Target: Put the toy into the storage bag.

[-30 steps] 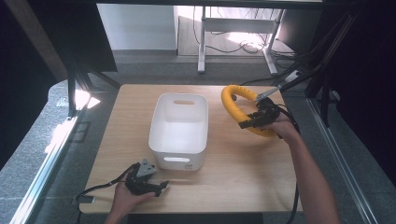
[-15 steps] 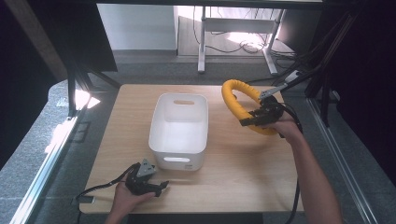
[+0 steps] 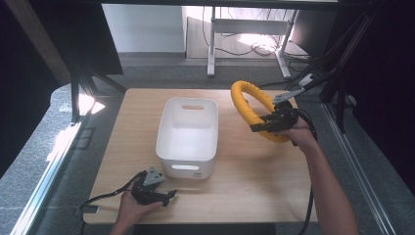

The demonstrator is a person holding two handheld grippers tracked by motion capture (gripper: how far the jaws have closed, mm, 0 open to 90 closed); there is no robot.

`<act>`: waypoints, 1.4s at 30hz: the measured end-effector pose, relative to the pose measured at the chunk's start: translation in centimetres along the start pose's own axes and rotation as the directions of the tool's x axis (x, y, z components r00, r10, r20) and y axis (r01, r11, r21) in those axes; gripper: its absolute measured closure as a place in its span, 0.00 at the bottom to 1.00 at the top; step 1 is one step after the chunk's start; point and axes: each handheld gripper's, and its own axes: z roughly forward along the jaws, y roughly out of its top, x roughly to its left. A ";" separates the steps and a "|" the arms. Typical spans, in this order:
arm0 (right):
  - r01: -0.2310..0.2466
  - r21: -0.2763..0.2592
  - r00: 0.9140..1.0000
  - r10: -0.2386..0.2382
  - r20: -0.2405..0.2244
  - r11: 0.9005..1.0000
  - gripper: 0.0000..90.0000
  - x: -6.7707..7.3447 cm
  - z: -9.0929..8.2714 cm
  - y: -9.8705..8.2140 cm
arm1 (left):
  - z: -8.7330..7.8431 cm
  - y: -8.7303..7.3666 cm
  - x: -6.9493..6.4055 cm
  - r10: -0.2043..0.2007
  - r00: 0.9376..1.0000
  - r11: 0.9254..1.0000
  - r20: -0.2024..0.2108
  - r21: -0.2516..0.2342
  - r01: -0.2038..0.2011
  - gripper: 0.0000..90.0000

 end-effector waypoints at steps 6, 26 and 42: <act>-0.002 -0.019 1.000 0.002 -0.011 1.000 0.58 0.4 -0.1 0.1 | 0.0 0.0 0.0 0.000 1.000 1.000 0.000 0.001 0.000 0.21; -0.005 -0.120 0.999 -0.001 -0.045 0.993 0.57 1.2 -1.3 0.8 | 0.1 0.0 0.0 0.001 1.000 1.000 0.003 0.003 -0.001 0.21; 0.018 -0.171 0.997 -0.031 -0.070 0.985 0.57 2.5 -1.3 1.3 | 0.0 0.0 0.0 0.002 1.000 1.000 0.002 0.002 -0.002 0.21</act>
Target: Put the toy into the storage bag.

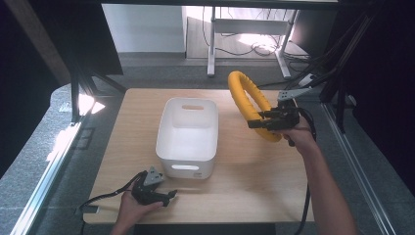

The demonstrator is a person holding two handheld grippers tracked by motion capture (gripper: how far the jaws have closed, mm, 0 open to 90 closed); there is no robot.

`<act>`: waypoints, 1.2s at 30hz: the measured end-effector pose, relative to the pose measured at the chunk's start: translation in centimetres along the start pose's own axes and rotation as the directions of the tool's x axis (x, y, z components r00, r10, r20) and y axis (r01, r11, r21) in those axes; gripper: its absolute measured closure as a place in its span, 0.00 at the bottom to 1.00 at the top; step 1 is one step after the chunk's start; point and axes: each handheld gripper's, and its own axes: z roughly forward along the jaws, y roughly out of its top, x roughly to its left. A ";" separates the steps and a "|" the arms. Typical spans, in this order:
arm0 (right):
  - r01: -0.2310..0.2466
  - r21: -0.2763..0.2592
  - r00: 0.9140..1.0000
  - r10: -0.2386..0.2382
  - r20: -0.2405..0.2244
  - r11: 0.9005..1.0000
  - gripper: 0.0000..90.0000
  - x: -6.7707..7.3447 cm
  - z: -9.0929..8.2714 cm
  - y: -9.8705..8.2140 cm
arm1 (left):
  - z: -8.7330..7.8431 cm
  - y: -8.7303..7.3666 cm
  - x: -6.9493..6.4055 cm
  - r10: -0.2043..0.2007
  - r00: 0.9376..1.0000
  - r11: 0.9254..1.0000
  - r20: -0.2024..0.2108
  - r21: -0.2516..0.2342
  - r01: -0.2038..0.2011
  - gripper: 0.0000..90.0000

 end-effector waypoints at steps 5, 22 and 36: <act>0.008 -0.014 1.000 -0.008 -0.008 1.000 0.57 0.4 0.0 0.2 | 0.0 0.0 0.0 -0.005 1.000 1.000 0.001 -0.004 0.005 0.21; 0.032 -0.051 0.999 -0.034 -0.030 0.998 0.57 1.5 -0.1 1.0 | 0.0 0.0 0.0 -0.003 1.000 1.000 0.001 -0.002 0.003 0.21; 0.046 -0.087 0.998 -0.050 -0.041 0.995 0.57 2.3 -0.4 1.6 | 0.0 0.0 0.0 -0.004 1.000 1.000 0.002 -0.002 0.004 0.21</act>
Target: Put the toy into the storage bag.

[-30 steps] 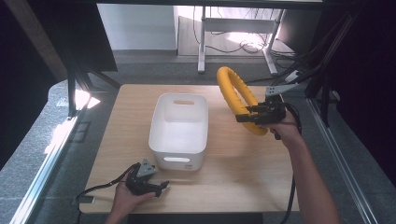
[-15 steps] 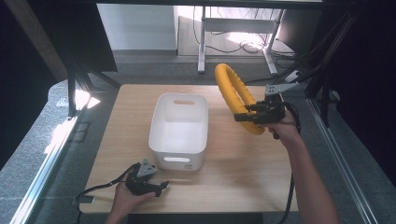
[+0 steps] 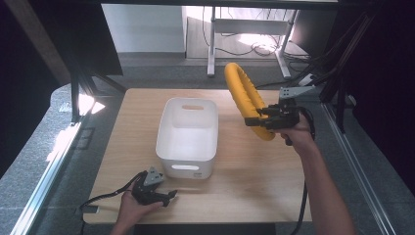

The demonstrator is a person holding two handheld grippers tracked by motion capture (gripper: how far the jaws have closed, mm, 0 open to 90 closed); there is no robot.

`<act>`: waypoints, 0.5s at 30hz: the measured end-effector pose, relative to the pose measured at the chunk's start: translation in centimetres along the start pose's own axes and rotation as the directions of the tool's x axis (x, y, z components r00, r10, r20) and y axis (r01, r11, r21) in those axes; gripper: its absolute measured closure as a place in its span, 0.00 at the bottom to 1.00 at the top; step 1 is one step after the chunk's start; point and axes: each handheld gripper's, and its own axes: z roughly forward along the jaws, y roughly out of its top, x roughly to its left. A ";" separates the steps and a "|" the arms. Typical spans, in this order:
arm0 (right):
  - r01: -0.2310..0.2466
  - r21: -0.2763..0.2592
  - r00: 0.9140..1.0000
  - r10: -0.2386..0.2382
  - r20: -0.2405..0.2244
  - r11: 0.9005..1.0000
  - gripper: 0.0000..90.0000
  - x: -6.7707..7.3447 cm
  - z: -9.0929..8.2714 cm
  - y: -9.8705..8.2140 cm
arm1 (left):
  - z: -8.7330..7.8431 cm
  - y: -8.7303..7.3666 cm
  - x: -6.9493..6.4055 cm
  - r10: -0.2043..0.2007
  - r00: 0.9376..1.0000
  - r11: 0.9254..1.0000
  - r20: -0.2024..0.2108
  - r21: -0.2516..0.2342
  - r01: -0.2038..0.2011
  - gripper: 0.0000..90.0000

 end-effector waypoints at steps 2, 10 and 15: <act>0.006 -0.004 1.000 -0.006 0.000 1.000 0.57 0.2 0.0 0.2 | 0.0 0.0 0.0 -0.001 1.000 1.000 0.000 -0.001 0.001 0.21; 0.027 -0.021 1.000 -0.027 -0.009 0.999 0.57 0.9 0.2 1.1 | -0.1 0.0 0.0 -0.002 1.000 1.000 -0.001 -0.001 0.002 0.21; 0.043 -0.029 0.999 -0.044 -0.021 0.999 0.57 1.4 0.4 1.6 | -0.1 0.0 0.0 0.000 1.000 1.000 -0.001 0.000 0.000 0.21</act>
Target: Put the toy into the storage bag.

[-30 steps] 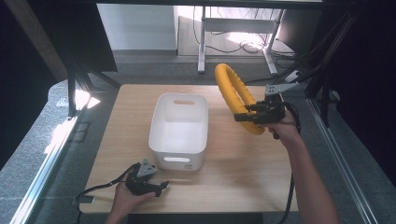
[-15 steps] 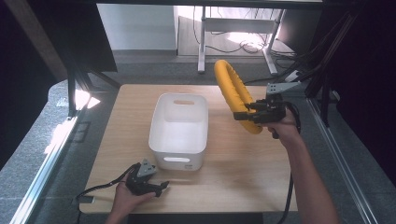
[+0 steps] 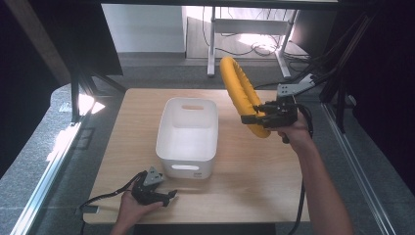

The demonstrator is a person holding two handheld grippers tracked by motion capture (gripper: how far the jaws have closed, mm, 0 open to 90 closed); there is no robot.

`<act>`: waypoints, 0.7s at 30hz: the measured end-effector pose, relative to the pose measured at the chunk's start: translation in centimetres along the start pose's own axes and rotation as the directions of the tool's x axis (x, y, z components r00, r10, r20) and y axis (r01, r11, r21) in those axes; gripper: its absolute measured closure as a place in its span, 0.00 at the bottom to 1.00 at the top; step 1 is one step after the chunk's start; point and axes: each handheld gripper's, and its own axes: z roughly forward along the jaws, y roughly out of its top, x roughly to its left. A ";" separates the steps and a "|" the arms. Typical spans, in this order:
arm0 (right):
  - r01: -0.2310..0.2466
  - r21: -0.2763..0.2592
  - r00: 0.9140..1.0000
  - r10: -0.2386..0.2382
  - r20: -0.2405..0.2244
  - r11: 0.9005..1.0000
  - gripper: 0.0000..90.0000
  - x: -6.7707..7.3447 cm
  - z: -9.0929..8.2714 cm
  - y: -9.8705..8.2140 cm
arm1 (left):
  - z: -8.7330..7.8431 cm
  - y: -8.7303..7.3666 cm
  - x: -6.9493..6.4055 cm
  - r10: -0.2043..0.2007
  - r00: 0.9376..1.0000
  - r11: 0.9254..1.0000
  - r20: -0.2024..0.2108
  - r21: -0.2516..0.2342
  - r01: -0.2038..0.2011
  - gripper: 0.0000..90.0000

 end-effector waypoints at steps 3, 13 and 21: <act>0.005 -0.003 1.000 -0.005 -0.006 1.000 0.57 0.2 0.2 0.2 | 0.0 0.0 0.0 0.002 1.000 1.000 -0.001 0.000 -0.002 0.21; 0.012 -0.013 1.000 -0.012 -0.021 1.000 0.57 0.6 0.7 0.4 | 0.0 0.0 0.0 0.004 1.000 1.000 -0.001 0.001 -0.004 0.21; 0.027 -0.040 0.999 -0.029 -0.034 0.999 0.57 1.4 1.0 1.1 | 0.0 0.0 0.0 0.003 1.000 1.000 -0.001 0.001 -0.003 0.21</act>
